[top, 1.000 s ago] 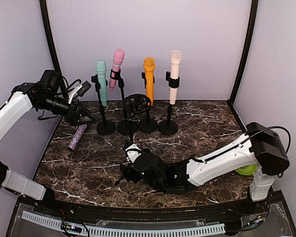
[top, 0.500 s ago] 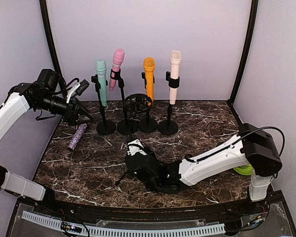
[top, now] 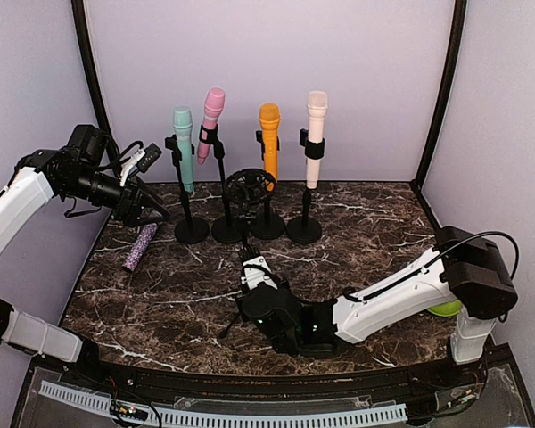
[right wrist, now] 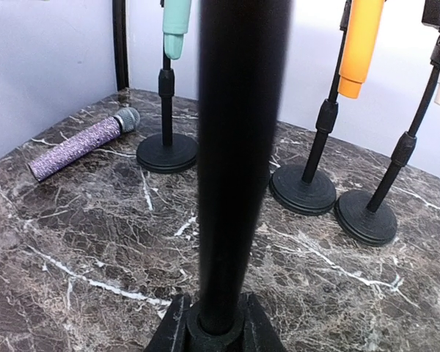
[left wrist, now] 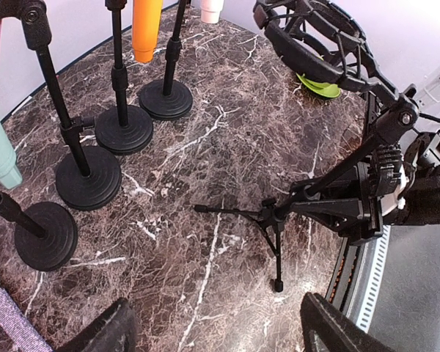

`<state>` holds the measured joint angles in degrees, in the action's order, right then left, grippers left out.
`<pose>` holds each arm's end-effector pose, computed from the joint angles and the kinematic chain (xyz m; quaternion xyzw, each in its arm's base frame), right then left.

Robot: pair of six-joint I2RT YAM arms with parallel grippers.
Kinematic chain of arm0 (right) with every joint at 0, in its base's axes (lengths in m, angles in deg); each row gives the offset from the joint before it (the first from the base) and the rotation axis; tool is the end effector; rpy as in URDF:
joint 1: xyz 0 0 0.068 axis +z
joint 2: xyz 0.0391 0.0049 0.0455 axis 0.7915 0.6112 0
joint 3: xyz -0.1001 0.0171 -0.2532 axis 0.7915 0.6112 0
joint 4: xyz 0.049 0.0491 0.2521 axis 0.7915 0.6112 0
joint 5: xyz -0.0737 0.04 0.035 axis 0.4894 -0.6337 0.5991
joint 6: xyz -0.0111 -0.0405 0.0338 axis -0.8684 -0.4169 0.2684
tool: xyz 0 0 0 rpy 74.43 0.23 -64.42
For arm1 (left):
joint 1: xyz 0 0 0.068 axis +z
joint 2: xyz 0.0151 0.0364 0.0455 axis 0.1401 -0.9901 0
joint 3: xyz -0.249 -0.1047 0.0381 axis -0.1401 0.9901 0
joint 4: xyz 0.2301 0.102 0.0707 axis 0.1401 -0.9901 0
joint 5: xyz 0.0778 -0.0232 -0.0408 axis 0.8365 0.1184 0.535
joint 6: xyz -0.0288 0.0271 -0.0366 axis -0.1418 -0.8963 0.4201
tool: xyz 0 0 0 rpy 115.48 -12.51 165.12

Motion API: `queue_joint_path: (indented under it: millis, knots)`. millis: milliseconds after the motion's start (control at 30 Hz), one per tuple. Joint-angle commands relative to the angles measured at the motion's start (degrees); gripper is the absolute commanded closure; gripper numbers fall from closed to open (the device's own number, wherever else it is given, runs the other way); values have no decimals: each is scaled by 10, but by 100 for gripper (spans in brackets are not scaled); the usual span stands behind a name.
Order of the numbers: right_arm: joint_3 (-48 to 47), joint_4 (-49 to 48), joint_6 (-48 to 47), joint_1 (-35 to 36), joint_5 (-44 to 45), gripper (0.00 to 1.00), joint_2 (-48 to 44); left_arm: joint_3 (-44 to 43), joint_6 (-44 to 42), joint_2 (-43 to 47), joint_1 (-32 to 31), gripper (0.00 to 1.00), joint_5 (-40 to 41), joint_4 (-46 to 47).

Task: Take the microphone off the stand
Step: Adjust the microphone stand at the center of the board.

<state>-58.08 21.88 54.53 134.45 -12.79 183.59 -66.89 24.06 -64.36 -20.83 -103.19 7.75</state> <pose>0.0856 0.4000 0.1896 -0.1641 0.7531 0.1164 0.6264 0.2364 -0.0785 0.3733 0.4125 0.7739 -0.3006 0.3749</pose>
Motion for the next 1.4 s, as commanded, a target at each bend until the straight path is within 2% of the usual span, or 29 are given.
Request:
queue_joint_path:
  millis: [0, 133, 367, 533, 633, 667, 733, 900, 967, 1067, 1167, 1267, 1367]
  knots:
    - [78, -163, -82, -11, -86, 94, -34, -9, -9, 15, -3, 21, -9, -11]
    - [131, -276, -189, -34, -249, 100, -53, -11, -7, 17, -2, 21, -11, -12]
    - [114, -246, -239, -94, -480, 100, -57, -11, 2, 23, -3, 21, -20, -8]
    - [72, -222, -208, -139, -611, 100, -33, -15, 5, 27, -3, 21, -27, -8]
    - [53, -195, -215, -150, -642, 92, -14, -20, 4, 26, -3, 21, -29, -9]
    - [49, -188, -219, -151, -637, 87, -11, -21, 5, 25, -3, 21, -31, -10]
    - [51, -182, -227, -153, -616, 65, -8, -24, 7, 25, -2, 20, -36, -10]
    - [76, -174, -244, -153, -577, 23, -31, -22, 20, 28, -4, 18, -47, -1]
    - [88, -173, -241, -152, -553, 2, -50, -22, 25, 28, -4, 18, -50, 2]
    - [108, -169, -211, -147, -502, 0, -84, -20, 32, 28, -6, 18, -54, 6]
    - [124, -152, -150, -135, -395, 0, -123, -19, 40, 26, -6, 18, -56, 10]
    - [78, -18, -104, -124, -294, 0, -148, -21, 49, 23, -5, 17, -61, 17]
    - [56, 47, -173, -93, -203, 0, -153, -33, 63, 19, -5, 16, -70, 20]
